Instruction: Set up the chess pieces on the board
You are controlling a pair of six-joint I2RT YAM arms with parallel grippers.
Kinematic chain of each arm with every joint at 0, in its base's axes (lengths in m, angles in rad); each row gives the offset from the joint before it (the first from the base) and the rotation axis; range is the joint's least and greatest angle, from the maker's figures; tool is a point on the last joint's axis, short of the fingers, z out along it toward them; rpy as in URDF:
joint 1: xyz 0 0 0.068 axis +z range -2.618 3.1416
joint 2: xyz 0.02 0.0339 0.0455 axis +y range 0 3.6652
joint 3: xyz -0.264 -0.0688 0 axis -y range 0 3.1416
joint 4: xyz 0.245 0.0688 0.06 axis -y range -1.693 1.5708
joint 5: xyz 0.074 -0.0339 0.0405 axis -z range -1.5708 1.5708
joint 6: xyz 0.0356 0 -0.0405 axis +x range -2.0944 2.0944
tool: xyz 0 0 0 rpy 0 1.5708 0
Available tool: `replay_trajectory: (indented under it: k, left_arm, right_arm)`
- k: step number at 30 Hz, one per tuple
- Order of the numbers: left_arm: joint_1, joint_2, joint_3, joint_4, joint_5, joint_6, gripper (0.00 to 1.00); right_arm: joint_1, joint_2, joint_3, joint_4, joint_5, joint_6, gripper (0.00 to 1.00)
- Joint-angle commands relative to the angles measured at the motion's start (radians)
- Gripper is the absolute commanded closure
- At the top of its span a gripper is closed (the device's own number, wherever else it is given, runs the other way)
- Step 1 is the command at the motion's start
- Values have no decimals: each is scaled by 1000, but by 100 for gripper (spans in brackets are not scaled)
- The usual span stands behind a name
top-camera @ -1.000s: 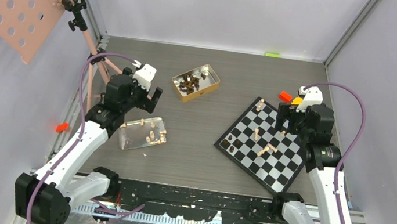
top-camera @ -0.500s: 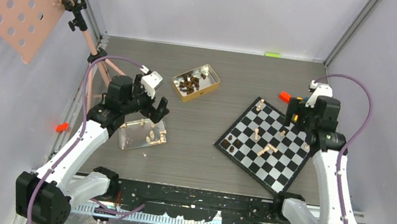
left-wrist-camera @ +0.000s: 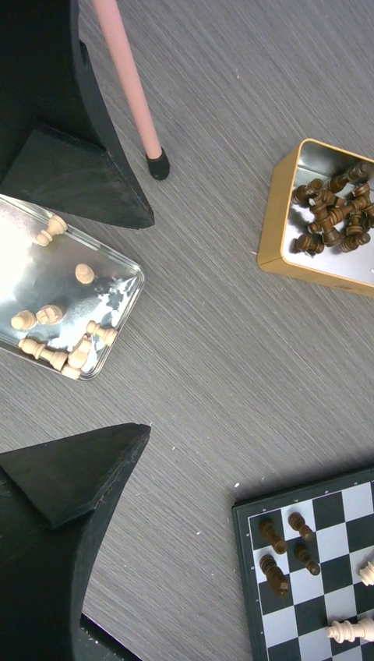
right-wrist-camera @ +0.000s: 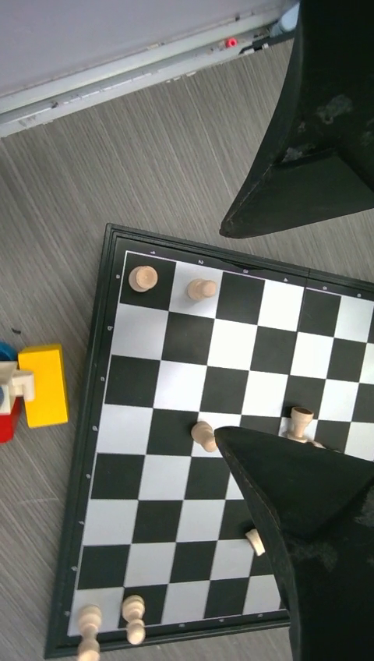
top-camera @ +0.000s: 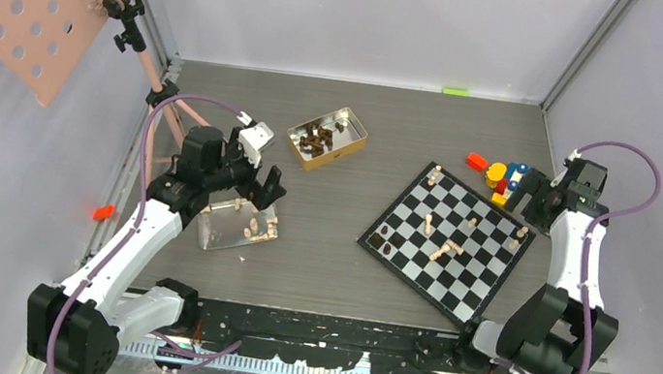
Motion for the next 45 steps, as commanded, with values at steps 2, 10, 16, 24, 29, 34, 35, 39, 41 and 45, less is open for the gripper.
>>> replay_trajectory:
  k: [2, 10, 16, 24, 29, 34, 35, 39, 41, 45]
  left_arm:
    - [5, -1, 14, 14, 33, -5, 0]
    - [5, 9, 14, 14, 35, -4, 0]
    - [5, 11, 13, 14, 36, -3, 0]
    - [5, 5, 11, 14, 36, 2, 0]
    - [5, 0, 10, 14, 34, 4, 0]
    - [5, 7, 8, 19, 34, 4, 0]
    - [5, 10, 8, 19, 34, 5, 0]
    - [5, 12, 8, 20, 30, 7, 0]
    - [5, 16, 8, 20, 26, 8, 0]
    - [4, 23, 10, 20, 19, 9, 0]
  right_arm:
    - [-64, 77, 46, 7, -43, 76, 4]
    - [-80, 114, -1, 32, 33, 40, 5]
    - [-92, 157, -22, 8, 62, -46, 5]
    - [-124, 242, -34, -5, -14, -91, 6]
    - [-125, 291, -21, -33, -57, -124, 7]
    - [-125, 366, 1, -82, -105, -209, 7]
    - [-125, 374, 2, -92, -131, -222, 8]
    - [-125, 400, 18, -140, -254, -290, 9]
    - [-125, 410, 32, -168, -310, -315, 9]
    - [-125, 432, 57, -227, -383, -381, 10]
